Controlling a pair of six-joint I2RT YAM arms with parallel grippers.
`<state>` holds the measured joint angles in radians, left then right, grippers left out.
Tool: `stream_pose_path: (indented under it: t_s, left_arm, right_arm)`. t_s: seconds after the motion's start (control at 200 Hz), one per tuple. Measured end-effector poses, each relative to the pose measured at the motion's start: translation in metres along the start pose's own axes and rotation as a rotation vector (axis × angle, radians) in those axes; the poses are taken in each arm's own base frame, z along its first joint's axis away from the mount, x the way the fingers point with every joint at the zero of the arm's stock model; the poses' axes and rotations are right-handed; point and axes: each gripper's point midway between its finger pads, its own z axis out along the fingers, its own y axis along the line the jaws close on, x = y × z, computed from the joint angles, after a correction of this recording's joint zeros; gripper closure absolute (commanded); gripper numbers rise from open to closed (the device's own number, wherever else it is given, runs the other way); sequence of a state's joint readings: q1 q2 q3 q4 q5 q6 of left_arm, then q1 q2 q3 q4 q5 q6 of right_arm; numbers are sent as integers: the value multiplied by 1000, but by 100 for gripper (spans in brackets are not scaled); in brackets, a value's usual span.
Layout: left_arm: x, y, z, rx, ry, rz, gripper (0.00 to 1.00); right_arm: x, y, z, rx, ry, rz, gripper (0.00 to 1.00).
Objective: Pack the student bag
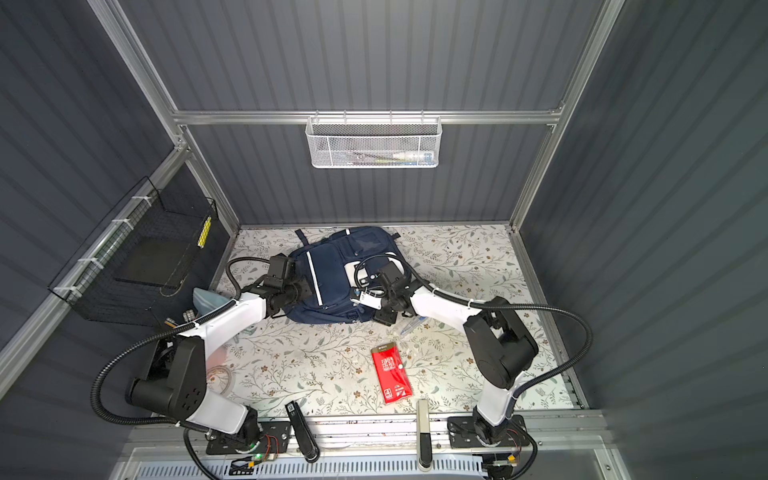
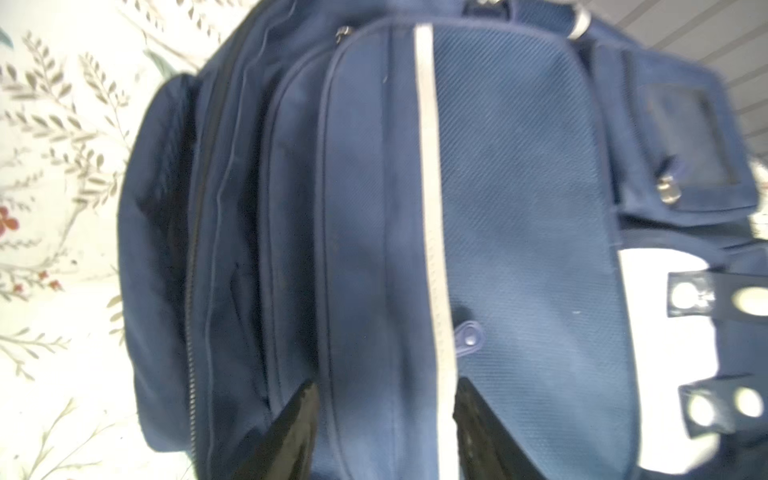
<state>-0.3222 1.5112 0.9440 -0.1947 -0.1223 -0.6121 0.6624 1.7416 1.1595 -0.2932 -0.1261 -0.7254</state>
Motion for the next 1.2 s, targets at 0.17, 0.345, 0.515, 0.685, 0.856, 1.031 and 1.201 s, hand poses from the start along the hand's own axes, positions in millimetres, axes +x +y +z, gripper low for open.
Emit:
stream_pose_path:
  t_s: [0.17, 0.345, 0.515, 0.685, 0.856, 1.031, 1.201]
  left_arm:
    - [22, -41, -23, 131, 21, 54, 48]
    - [59, -65, -28, 270, 93, 26, 52]
    - [83, -52, -16, 262, 152, -16, 53]
    - [95, -60, -9, 264, 166, 7, 53]
    - [109, -85, -6, 276, 163, 76, 51]
    - [124, -98, 11, 250, 157, 132, 47]
    - [124, -100, 17, 202, 110, 177, 42]
  right_arm:
    - [4, -38, -7, 95, 14, -34, 34]
    - [1, -50, 22, 110, 22, -119, 35]
    - [0, -48, 45, 95, 34, -182, 42]
    - [-11, -49, 46, 93, 1, -201, 82]
    - [-15, -42, 41, 92, -52, -197, 93]
    - [-17, -35, 39, 62, -77, -163, 97]
    - [-18, -34, 38, 47, -80, -143, 98]
